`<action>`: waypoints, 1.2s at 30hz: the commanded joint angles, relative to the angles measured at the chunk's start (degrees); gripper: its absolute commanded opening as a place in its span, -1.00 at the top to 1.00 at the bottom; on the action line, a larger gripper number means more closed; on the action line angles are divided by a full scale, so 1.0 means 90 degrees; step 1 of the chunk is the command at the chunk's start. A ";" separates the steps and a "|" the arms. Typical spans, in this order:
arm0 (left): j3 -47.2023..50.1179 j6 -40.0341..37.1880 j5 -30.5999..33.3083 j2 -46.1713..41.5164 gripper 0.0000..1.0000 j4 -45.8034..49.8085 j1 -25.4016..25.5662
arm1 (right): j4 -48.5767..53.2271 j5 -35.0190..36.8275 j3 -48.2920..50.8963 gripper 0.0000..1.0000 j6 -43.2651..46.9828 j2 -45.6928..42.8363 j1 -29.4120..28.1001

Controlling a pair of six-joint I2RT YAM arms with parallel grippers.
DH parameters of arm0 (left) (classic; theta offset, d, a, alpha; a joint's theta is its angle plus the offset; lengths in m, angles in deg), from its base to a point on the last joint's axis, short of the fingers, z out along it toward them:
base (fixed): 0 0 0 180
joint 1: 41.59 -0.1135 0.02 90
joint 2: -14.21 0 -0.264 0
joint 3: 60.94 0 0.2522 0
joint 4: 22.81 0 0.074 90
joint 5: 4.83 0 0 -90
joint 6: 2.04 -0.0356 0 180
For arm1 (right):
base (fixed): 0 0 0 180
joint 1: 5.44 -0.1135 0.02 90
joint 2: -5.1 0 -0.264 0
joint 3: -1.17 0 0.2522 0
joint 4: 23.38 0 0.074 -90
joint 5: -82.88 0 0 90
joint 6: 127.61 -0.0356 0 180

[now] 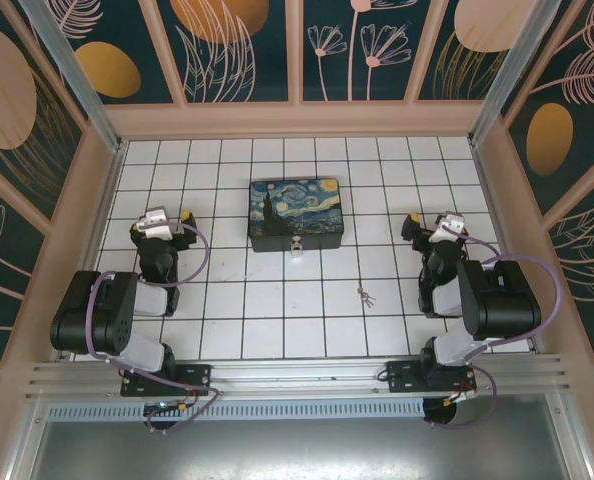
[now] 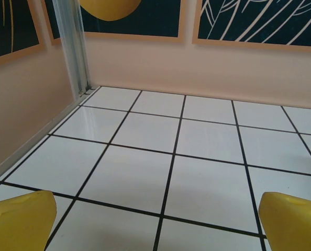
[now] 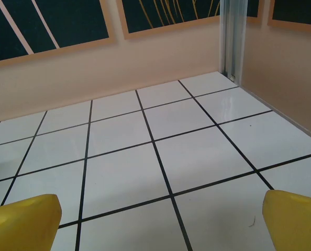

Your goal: Unlock the padlock with the key

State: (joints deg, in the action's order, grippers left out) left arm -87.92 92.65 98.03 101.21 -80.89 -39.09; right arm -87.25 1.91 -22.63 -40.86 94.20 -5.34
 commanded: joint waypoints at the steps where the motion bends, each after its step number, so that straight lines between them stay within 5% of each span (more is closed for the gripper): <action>1: 0.0022 -0.0038 -0.0071 0.0007 -0.98 -0.0241 -0.0053 | -0.0119 0.0167 -0.0119 -0.98 0.0126 0.0058 -0.0043; 22: 0.0003 -0.0033 -0.0099 0.0012 -0.98 -0.0192 -0.0063 | -0.0125 0.0154 -0.0120 -0.98 0.0126 0.0054 -0.0041; 25: -0.0043 0.0025 -0.0128 -0.0042 -0.98 -0.0113 -0.0112 | 0.0074 -0.0339 -0.0209 -0.98 0.0302 -0.0007 -0.0031; 27: -0.0554 0.0183 0.0265 -0.0483 -0.98 0.1224 -0.0110 | 0.0880 -0.0448 -0.0448 -0.98 0.0353 -0.0467 -0.0034; 32: -0.2715 0.1120 0.1583 -0.0970 -0.98 0.4758 -0.0108 | 0.5574 0.0438 -0.2237 -0.94 -0.0129 -0.1831 -0.0752; 36: -0.4344 0.2307 0.1122 -0.0690 -0.97 0.8080 -0.0110 | 0.9660 0.0149 -0.3448 -0.61 -0.2164 -0.2311 -0.1360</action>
State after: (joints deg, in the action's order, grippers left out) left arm -121.71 103.01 106.88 94.52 -35.27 -39.79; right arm -33.39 3.16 -50.32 -47.72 76.59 -14.80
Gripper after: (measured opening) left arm 0.988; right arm 0.828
